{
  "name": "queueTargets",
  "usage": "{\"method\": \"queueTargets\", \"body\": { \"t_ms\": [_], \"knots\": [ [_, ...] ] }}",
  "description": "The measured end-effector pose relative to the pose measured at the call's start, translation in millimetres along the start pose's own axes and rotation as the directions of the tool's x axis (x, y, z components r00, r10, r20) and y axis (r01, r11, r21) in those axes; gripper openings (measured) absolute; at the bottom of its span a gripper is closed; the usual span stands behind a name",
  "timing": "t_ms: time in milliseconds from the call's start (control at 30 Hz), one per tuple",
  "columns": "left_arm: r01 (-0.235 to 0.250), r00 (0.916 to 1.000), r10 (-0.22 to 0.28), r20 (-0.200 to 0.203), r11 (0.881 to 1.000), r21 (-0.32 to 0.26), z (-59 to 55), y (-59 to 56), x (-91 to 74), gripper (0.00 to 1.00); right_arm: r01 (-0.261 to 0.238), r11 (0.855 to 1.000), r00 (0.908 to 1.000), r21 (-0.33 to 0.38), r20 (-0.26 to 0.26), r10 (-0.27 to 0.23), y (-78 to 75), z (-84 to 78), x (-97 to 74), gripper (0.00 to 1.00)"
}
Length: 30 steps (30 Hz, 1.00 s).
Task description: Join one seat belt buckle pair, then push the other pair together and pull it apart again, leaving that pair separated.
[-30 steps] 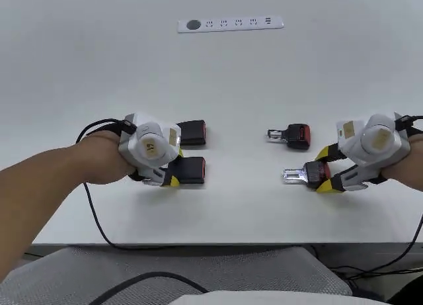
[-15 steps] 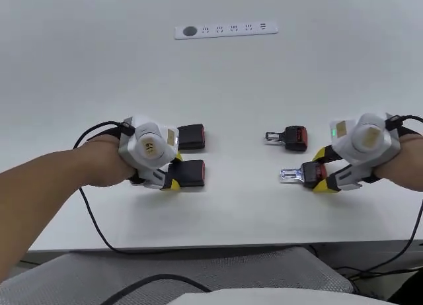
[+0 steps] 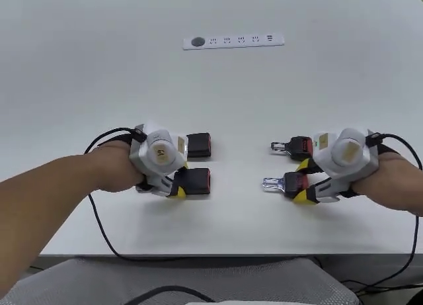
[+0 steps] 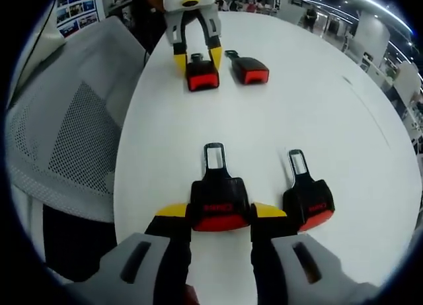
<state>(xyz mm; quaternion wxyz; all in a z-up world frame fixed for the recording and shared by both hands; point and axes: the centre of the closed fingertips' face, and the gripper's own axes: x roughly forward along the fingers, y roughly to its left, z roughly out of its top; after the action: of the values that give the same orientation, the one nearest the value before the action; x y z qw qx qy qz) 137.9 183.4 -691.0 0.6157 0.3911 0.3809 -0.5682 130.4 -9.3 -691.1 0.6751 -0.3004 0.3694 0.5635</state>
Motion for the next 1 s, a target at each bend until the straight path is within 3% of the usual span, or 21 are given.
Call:
{"method": "queueTargets", "body": {
  "t_ms": [467, 633, 1000],
  "knots": [
    [-0.001, 1.0000, 0.001, -0.001, 1.000, -0.003, 1.7, -2.2, -1.3, 0.32, 0.003, 1.000, 0.9974, -0.029, 0.072, -0.001, 12.7, 59.9, 40.7, 0.34],
    [-0.002, 1.0000, 0.002, 0.000, 1.000, -0.005, 2.3, -2.8, -2.0, 0.32, 0.027, 1.000, 0.9955, -0.016, 0.091, -0.025, 11.8, 80.9, 54.3, 0.33],
    [-0.005, 0.9999, 0.005, -0.010, 1.000, -0.018, 3.7, -3.2, -3.1, 0.32, 0.026, 0.997, 0.9967, -0.076, 0.078, -0.020, 14.2, 88.9, 58.0, 0.33]
  ]
}}
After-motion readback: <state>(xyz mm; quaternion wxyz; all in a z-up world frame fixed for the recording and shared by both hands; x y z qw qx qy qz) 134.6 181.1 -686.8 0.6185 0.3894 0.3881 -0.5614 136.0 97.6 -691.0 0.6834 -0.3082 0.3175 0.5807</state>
